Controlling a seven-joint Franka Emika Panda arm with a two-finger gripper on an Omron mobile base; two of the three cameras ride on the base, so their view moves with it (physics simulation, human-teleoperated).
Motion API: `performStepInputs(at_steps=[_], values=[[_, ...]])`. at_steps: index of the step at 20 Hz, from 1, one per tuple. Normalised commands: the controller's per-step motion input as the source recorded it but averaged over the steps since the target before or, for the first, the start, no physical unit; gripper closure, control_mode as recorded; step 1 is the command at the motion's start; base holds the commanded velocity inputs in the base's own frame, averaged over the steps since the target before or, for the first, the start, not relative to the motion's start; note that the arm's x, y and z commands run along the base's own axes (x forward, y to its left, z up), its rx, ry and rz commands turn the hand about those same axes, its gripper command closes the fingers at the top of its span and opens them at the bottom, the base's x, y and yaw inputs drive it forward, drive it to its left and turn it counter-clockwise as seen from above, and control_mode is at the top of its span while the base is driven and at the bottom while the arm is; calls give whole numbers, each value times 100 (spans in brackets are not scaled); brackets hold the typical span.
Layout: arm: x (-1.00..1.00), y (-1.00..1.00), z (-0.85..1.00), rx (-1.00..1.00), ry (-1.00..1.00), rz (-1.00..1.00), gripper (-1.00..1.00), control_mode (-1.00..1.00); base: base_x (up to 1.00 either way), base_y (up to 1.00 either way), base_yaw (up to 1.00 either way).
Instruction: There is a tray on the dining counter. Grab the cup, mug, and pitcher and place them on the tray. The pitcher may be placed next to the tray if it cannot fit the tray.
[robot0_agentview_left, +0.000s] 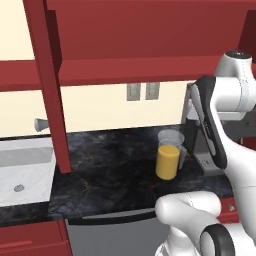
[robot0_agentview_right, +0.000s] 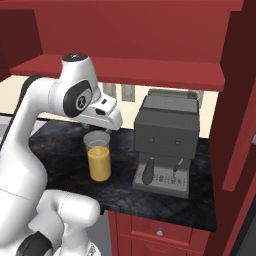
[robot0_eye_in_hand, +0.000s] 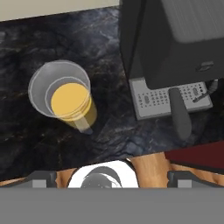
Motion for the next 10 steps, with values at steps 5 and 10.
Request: performStepInputs(at_steps=[5,10], values=[[19,0,-61,0,4,5,-100,-100,0,0,0],[20,11,-76,0,0,12,-100,-100,0,0,0]])
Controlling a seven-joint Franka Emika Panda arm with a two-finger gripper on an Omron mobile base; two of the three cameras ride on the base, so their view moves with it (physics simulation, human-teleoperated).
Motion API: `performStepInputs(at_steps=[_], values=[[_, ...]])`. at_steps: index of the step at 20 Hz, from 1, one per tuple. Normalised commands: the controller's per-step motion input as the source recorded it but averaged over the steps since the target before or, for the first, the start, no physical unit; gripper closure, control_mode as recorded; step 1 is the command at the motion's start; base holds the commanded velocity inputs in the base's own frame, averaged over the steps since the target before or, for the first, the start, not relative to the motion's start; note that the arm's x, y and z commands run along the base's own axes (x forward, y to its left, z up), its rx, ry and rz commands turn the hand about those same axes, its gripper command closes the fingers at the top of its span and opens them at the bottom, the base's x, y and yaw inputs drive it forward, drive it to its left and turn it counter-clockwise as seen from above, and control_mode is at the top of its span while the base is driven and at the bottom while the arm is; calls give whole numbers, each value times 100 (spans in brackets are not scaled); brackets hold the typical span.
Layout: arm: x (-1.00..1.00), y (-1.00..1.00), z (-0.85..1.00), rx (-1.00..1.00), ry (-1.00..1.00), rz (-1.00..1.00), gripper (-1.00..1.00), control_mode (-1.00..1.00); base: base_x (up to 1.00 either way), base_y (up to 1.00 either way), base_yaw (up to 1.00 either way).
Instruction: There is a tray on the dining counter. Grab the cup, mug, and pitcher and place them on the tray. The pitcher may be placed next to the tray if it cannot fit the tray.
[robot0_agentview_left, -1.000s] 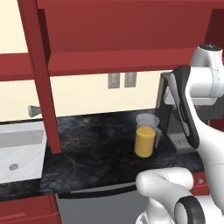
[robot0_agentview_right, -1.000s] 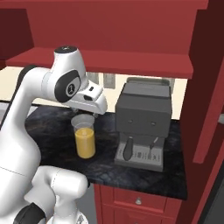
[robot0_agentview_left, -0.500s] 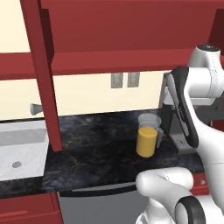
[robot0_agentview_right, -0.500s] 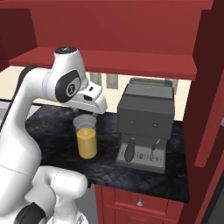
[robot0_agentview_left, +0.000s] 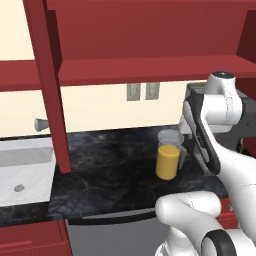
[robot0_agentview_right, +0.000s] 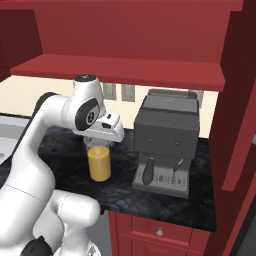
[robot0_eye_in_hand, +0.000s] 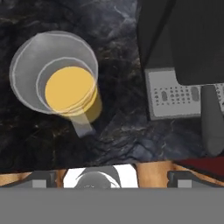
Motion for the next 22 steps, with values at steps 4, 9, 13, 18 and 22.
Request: performStepInputs(at_steps=[4,9,13,18,22], values=[[17,9,-57,0,0,19,-100,-100,0,0,0],[18,11,-45,0,0,19,-100,-100,0,0,0],[15,7,-32,0,0,19,-100,-100,0,0,0],[3,10,-27,0,0,14,-100,-100,0,0,0],[0,8,-21,0,0,8,-100,-100,0,0,0]])
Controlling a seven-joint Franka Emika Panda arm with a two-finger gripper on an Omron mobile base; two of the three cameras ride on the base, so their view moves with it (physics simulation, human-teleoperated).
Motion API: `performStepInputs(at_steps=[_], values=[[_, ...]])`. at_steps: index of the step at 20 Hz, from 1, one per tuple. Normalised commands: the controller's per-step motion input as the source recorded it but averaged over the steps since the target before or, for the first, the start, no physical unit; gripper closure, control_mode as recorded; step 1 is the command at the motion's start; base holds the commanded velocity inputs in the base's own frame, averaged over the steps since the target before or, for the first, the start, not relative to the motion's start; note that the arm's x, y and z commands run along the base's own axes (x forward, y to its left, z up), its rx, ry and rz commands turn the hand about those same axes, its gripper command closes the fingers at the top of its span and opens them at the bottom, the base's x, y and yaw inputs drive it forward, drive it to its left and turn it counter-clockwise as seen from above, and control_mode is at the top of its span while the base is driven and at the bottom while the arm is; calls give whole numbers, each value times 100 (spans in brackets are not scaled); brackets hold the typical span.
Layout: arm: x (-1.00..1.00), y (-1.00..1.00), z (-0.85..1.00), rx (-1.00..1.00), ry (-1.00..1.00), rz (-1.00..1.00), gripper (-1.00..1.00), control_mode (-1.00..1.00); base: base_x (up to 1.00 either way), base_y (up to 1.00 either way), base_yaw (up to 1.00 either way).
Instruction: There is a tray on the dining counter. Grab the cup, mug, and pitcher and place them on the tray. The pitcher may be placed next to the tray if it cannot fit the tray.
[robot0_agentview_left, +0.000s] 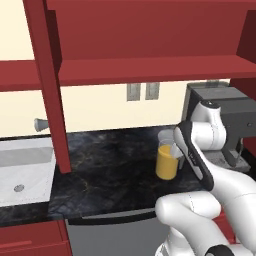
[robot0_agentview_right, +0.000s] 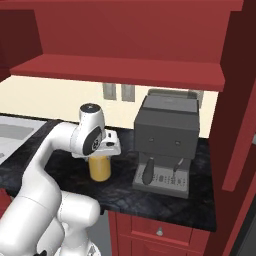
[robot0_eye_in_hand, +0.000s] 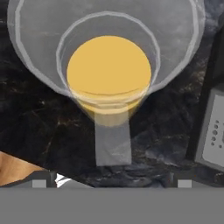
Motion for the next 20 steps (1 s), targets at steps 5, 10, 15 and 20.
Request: performStepInputs(at_steps=[5,10,15,20], values=[[1,6,-18,0,1,5,-100,-100,0,0,0],[1,2,-8,0,3,5,-100,-100,0,0,0],[15,4,-2,0,3,2,-100,-100,0,0,0],[14,0,0,0,0,0,-100,-100,0,0,0]])
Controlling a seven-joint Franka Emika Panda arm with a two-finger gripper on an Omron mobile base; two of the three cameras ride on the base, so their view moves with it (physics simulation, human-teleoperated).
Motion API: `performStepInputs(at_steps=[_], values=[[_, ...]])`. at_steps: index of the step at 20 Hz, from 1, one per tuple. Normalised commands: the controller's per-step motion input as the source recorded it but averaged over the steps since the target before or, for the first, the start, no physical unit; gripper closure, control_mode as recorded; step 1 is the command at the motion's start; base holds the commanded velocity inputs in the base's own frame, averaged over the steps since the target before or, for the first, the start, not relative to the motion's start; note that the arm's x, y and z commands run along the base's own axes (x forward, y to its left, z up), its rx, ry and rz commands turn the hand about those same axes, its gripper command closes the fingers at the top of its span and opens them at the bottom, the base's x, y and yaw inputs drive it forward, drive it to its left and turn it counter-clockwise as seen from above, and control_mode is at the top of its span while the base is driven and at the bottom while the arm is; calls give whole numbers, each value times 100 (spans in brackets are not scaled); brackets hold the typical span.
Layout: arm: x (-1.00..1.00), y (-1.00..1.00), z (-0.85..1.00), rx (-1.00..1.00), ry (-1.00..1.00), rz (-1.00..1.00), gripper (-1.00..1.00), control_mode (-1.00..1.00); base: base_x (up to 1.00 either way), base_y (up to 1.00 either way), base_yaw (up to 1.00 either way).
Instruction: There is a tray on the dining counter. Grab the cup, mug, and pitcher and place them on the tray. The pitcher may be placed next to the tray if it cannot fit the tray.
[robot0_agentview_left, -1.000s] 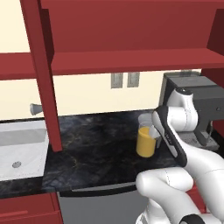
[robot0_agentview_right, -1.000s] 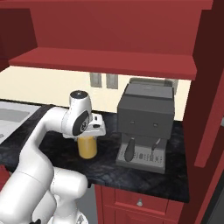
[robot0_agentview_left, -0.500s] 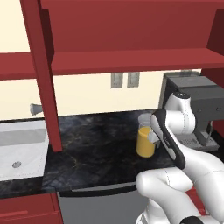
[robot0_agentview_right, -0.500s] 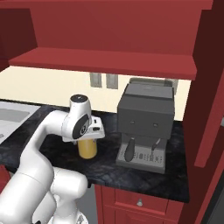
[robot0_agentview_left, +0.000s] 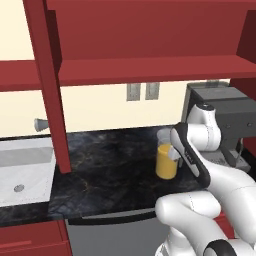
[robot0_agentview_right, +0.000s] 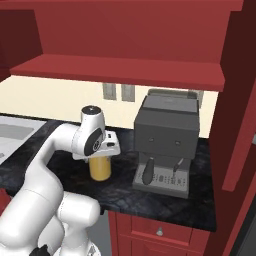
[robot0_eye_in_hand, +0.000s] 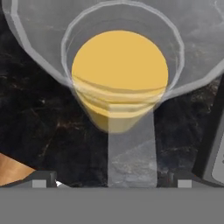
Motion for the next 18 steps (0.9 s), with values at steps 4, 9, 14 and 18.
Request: performStepInputs(at_steps=[4,9,14,18], values=[[0,0,0,0,0,0,-100,-100,0,0,0],[-4,-1,0,0,0,0,-100,-100,0,0,0],[0,0,0,0,0,0,-100,-100,0,0,0],[6,0,0,0,0,0,-100,-100,0,0,0]])
